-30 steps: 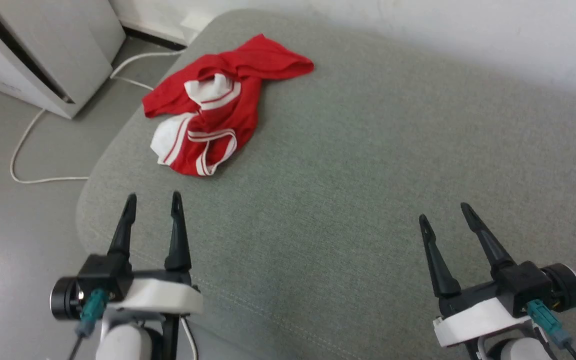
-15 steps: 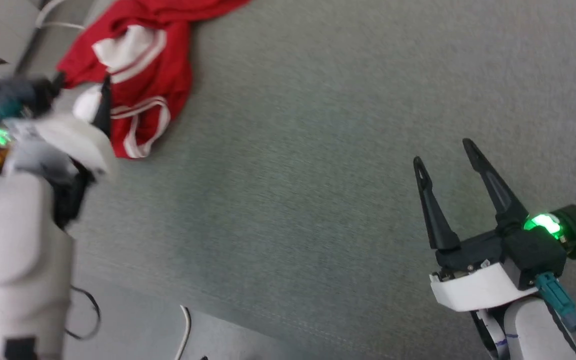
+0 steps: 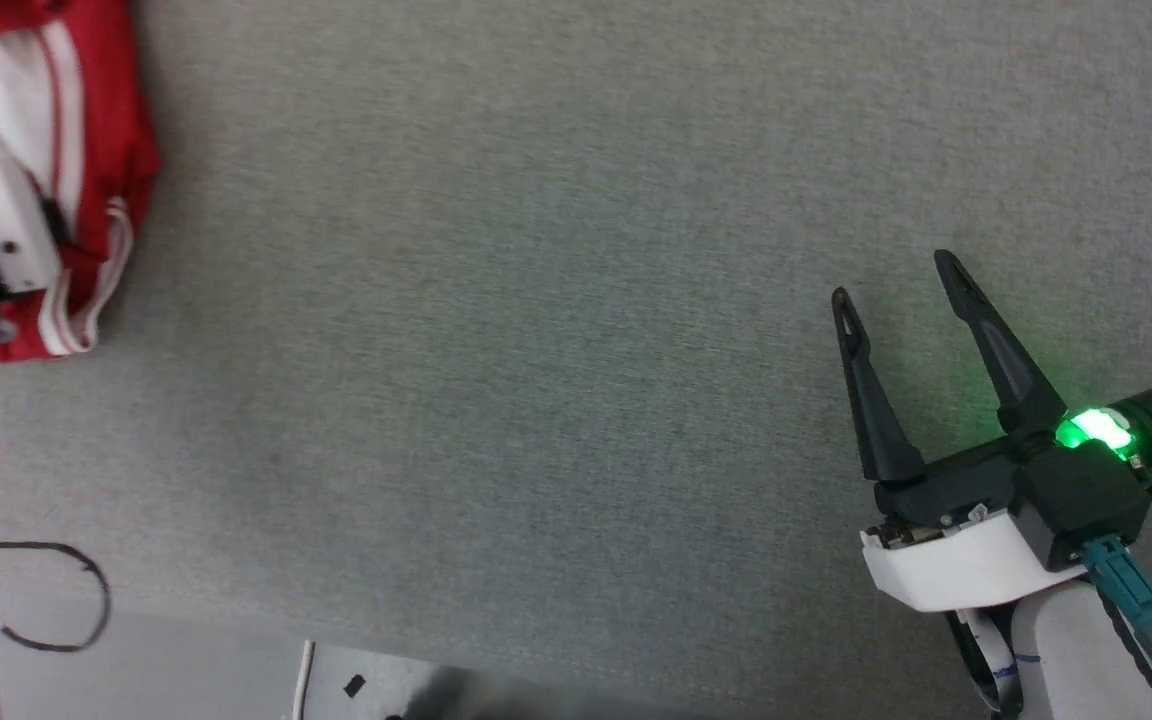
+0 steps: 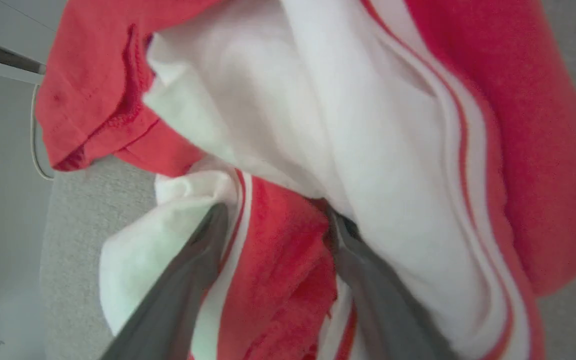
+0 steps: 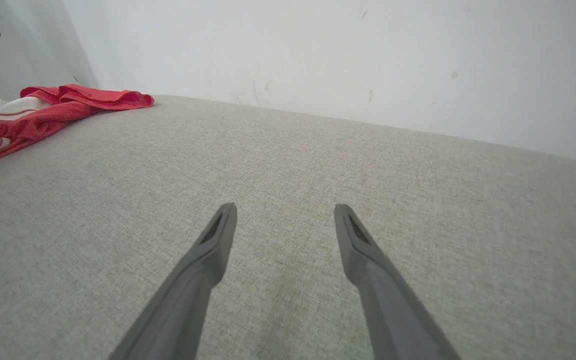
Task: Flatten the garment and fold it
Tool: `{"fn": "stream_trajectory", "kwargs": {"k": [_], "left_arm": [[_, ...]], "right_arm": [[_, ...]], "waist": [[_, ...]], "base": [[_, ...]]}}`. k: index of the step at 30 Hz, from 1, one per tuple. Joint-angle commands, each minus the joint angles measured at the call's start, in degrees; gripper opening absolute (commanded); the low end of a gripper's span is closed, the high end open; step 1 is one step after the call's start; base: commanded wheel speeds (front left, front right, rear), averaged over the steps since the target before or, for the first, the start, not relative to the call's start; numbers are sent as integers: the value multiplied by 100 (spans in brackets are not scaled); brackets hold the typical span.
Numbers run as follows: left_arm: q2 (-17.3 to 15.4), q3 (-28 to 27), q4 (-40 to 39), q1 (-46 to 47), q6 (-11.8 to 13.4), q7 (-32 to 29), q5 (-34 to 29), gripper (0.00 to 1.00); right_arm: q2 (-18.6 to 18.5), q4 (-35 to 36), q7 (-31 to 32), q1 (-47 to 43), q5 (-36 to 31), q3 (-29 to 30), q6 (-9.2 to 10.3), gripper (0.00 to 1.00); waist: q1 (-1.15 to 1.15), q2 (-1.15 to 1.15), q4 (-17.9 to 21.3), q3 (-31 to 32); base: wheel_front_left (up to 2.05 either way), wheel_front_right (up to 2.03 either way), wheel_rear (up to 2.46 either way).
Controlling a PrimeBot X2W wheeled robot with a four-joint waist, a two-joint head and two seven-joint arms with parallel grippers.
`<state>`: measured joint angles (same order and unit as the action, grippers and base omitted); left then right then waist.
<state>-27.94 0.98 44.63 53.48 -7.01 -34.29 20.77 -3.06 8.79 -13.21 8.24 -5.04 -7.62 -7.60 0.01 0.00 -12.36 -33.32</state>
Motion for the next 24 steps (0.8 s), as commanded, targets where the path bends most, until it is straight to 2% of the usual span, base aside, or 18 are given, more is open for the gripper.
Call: {"fn": "stream_trajectory", "kwargs": {"k": [1,5,6,7,9,11,14,19,24], "left_arm": [[-74,66,242,1,-44,-326,149,100],[-33,117,553,-162,-45,-1005,609,100],[-33,117,553,-162,-45,-1005,609,100],[-8,128,582,-213,-46,-1162,772,91],[18,179,518,-316,-46,-1323,1059,0],[-14,193,391,-414,-46,-1266,1277,0],[-145,207,169,-482,-46,-871,1427,0],[-350,66,-4,-394,-47,106,1470,0],[-490,158,-254,-294,-47,1101,1358,0]], "right_arm": [[0,-15,-47,121,20,-4,11,100],[7,-63,-80,162,36,3,11,100],[7,-63,-80,162,36,3,11,100],[8,-72,-86,170,40,11,11,100],[11,-99,-99,173,45,39,11,100],[12,-131,-111,169,50,84,11,100],[14,-193,-128,164,52,134,11,100],[16,-346,-153,130,108,227,11,100],[17,-478,-169,16,243,306,11,100]], "waist": [[-1,0,288,-294],[-1,0,320,-307],[-1,0,320,-307],[-1,0,321,-300],[-1,0,318,-251],[-1,0,305,-176],[-1,0,287,-6],[-1,0,282,456],[-1,0,301,1013]], "base": [[0,0,0],[0,0,0],[0,0,0],[0,0,0],[0,0,0],[0,0,0],[0,0,0],[0,0,0],[0,0,0]]}}
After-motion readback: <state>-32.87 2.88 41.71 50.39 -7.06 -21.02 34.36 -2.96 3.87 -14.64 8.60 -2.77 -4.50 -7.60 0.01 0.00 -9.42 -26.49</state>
